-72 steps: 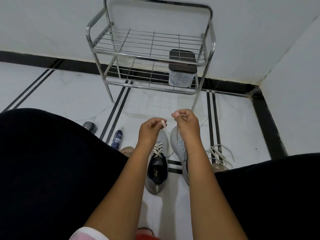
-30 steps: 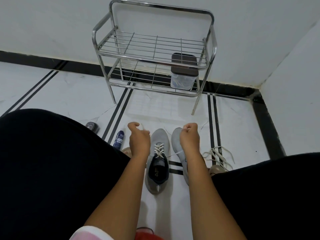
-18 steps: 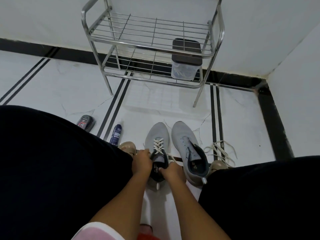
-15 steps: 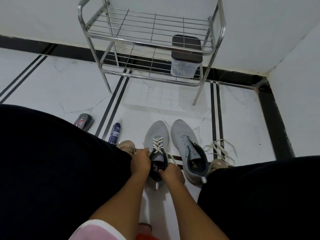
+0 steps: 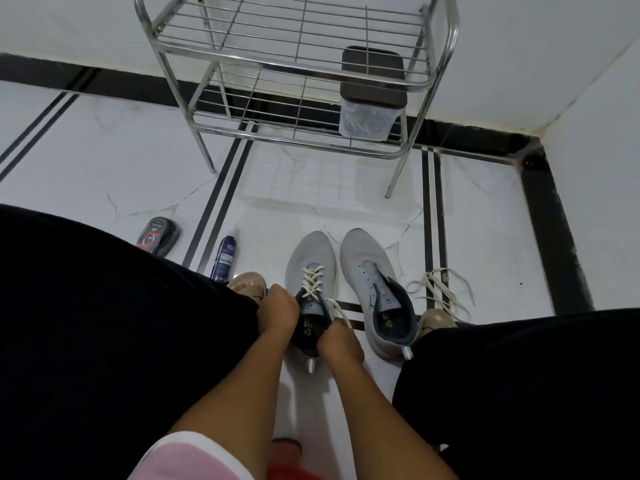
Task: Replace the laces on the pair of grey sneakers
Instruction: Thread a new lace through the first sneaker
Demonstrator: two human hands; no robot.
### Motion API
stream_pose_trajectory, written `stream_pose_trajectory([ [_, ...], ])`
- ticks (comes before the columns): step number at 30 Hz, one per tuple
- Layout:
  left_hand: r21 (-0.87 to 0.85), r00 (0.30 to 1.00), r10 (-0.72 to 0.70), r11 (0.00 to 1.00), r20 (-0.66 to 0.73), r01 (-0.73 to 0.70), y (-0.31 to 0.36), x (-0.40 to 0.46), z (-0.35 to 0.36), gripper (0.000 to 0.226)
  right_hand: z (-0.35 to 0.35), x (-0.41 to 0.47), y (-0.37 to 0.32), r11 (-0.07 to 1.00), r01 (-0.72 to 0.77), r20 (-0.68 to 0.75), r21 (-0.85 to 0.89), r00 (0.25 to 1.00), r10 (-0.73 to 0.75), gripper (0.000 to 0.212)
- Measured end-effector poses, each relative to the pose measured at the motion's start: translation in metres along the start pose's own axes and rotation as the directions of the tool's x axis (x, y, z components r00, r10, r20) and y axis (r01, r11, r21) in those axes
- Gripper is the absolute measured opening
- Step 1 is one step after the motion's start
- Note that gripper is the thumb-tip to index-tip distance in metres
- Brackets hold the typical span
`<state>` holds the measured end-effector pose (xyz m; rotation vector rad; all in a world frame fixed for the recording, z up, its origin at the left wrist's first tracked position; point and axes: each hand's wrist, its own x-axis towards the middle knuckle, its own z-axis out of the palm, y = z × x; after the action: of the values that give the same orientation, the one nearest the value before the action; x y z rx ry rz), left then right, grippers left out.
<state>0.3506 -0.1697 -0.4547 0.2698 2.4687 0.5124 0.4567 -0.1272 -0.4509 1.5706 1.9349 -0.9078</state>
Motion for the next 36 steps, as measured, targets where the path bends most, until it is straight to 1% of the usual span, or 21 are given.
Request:
stream_pose_trajectory([
  [4, -0.067, 0.999, -0.037, 0.997, 0.014, 0.038, -0.002, 0.002, 0.001, 0.032, -0.002, -0.001, 0.0, 1.0, -0.006, 0.004, 0.004, 1.0, 0.006, 0.035],
  [7, -0.163, 0.998, -0.042, 0.985, 0.038, 0.047, -0.003, 0.005, 0.001, 0.031, -0.002, -0.002, 0.002, 0.997, -0.016, -0.003, 0.081, 1.0, 0.016, 0.038],
  [8, -0.197, 0.998, -0.053, 0.979, 0.034, 0.058, -0.002, 0.004, 0.0, 0.031, -0.003, -0.003, 0.004, 0.993, -0.016, -0.031, 0.117, 0.999, 0.02, 0.042],
  [10, -0.261, 0.997, -0.076, 0.963, -0.02, 0.068, 0.001, 0.001, -0.005, 0.028, -0.01, -0.009, 0.003, 0.984, 0.006, -0.157, 0.177, 0.987, 0.022, 0.055],
  [12, -0.353, 0.992, -0.072, 0.935, -0.107, 0.03, 0.005, -0.004, -0.011, 0.024, -0.024, -0.015, -0.005, 0.968, 0.059, -0.265, 0.244, 0.964, 0.008, 0.056],
  [13, -0.412, 0.988, -0.052, 0.911, -0.147, -0.013, 0.008, -0.007, -0.017, 0.023, -0.034, -0.017, -0.012, 0.952, 0.09, -0.297, 0.294, 0.955, 0.002, 0.051],
  [15, -0.523, 0.985, -0.019, 0.849, -0.172, -0.075, 0.019, -0.01, -0.025, 0.028, -0.056, -0.017, -0.028, 0.912, 0.161, -0.34, 0.376, 0.94, -0.026, 0.04],
  [17, -0.581, 0.983, 0.045, 0.801, -0.18, -0.143, 0.033, -0.018, -0.039, 0.045, -0.079, -0.023, -0.039, 0.861, 0.287, -0.407, 0.419, 0.907, -0.105, 0.033],
  [18, -0.582, 0.978, 0.085, 0.792, -0.19, -0.181, 0.04, -0.021, -0.047, 0.049, -0.09, -0.027, -0.043, 0.822, 0.357, -0.433, 0.444, 0.888, -0.151, 0.032],
  [19, -0.583, 0.971, 0.129, 0.781, -0.202, -0.226, 0.048, -0.024, -0.054, 0.046, -0.101, -0.032, -0.047, 0.769, 0.424, -0.456, 0.479, 0.868, -0.194, 0.032],
  [22, -0.585, 0.938, 0.274, 0.734, -0.211, -0.346, 0.064, -0.033, -0.074, 0.011, -0.131, -0.051, -0.053, 0.597, 0.55, -0.5, 0.584, 0.823, -0.269, 0.029],
  [24, -0.624, 0.917, 0.355, 0.678, -0.185, -0.388, 0.07, -0.038, -0.085, 0.004, -0.144, -0.061, -0.055, 0.54, 0.6, -0.528, 0.59, 0.793, -0.304, 0.024],
  [27, -0.696, 0.882, 0.45, 0.588, -0.141, -0.412, 0.079, -0.05, -0.101, 0.003, -0.161, -0.073, -0.054, 0.497, 0.66, -0.564, 0.564, 0.747, -0.352, 0.014],
  [29, -0.72, 0.859, 0.495, 0.55, -0.126, -0.423, 0.083, -0.058, -0.109, 0.002, -0.17, -0.078, -0.052, 0.487, 0.697, -0.576, 0.526, 0.714, -0.398, 0.011],
  [33, -0.703, 0.829, 0.542, 0.535, -0.139, -0.468, 0.087, -0.067, -0.123, 0.003, -0.177, -0.085, -0.049, 0.479, 0.728, -0.586, 0.491, 0.682, -0.437, 0.01],
  [36, -0.65, 0.807, 0.569, 0.554, -0.161, -0.52, 0.087, -0.068, -0.127, 0.003, -0.179, -0.087, -0.047, 0.475, 0.744, -0.576, 0.469, 0.666, -0.474, 0.011],
])
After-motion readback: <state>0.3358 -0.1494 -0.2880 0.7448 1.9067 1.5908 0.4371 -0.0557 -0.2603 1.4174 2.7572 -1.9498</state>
